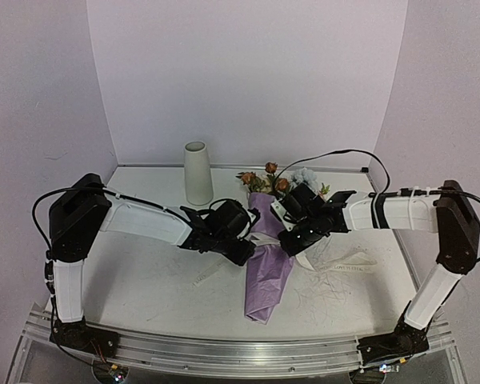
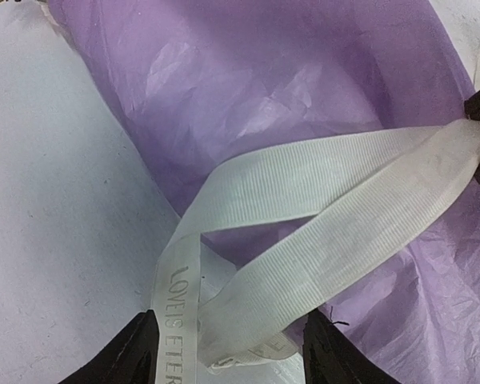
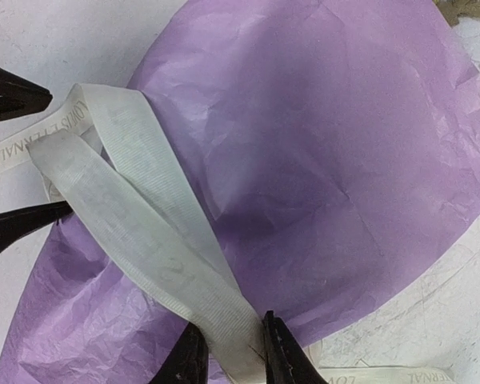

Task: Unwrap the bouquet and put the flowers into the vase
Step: Untie the ribbon from the wrapping paper.

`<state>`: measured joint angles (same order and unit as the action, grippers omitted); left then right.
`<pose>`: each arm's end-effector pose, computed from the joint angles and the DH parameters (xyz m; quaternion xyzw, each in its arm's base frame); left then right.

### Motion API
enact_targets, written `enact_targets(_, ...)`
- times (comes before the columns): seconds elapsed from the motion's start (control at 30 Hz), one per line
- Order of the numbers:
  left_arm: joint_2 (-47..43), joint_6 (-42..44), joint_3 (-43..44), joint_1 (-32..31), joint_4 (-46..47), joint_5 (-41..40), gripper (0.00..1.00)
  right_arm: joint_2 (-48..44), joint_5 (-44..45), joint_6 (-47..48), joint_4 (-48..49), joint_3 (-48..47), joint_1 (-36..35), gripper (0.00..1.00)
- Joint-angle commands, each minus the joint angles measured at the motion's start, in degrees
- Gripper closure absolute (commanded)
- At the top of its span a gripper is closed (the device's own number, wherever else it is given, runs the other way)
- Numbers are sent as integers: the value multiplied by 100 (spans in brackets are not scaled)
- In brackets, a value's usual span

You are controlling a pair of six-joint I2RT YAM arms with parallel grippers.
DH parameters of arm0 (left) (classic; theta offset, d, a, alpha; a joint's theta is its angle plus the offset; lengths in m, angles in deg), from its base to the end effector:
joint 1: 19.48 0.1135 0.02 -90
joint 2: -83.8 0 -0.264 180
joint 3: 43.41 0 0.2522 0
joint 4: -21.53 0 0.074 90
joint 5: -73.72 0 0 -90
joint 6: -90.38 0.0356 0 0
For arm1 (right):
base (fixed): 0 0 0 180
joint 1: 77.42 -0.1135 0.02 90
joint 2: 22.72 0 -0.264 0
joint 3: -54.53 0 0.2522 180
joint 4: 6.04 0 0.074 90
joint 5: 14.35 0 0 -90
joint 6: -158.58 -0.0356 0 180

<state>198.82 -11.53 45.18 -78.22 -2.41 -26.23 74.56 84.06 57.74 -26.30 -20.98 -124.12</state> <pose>0.2269 -0.3619 0.1565 0.3455 0.8717 -0.1287 0.3227 0.2567 0.2648 0.2087 -0.2522 0.8761 0.1364 0.3876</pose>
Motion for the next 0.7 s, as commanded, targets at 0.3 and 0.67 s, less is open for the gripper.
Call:
enact_targets(0.3,-43,-113,519,-24,249,-809,53,-396,369,-198,-406,187,-28,68)
enact_targets(0.67,-45,-225,433,-24,211,-937,89,-680,701,-359,-493,379,-25,85)
